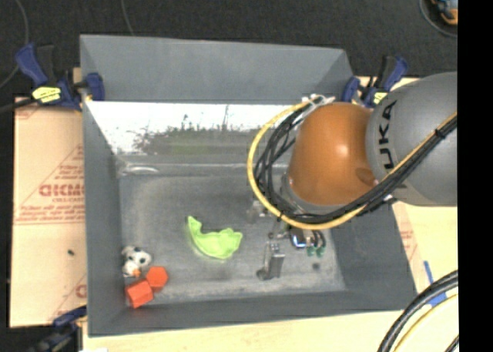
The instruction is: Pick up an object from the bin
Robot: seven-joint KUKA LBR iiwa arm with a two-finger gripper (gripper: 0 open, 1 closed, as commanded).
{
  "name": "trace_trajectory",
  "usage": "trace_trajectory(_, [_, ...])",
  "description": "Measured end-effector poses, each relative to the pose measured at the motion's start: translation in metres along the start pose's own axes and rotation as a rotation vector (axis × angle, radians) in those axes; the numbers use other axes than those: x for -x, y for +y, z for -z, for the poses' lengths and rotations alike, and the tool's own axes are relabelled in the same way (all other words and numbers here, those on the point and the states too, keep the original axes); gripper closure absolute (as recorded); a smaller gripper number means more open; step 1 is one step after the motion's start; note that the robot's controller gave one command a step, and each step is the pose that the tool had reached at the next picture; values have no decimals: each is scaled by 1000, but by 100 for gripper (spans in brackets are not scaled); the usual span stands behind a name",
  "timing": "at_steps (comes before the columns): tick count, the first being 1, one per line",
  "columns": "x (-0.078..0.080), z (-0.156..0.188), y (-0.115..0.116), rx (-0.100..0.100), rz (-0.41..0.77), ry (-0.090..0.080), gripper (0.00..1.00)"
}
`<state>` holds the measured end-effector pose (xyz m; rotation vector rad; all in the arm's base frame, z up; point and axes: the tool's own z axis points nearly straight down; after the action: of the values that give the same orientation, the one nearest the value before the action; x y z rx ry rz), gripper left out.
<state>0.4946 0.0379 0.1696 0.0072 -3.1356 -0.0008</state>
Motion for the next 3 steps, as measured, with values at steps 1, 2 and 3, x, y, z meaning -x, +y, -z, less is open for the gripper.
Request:
trace_trajectory(1, [2, 4, 0, 0, -1, -9, 0])
trace_trajectory(2, [33, -82, 33, 2, -19, -7, 0])
trace_trajectory(3, [32, -93, 40, 2, -162, -13, 100])
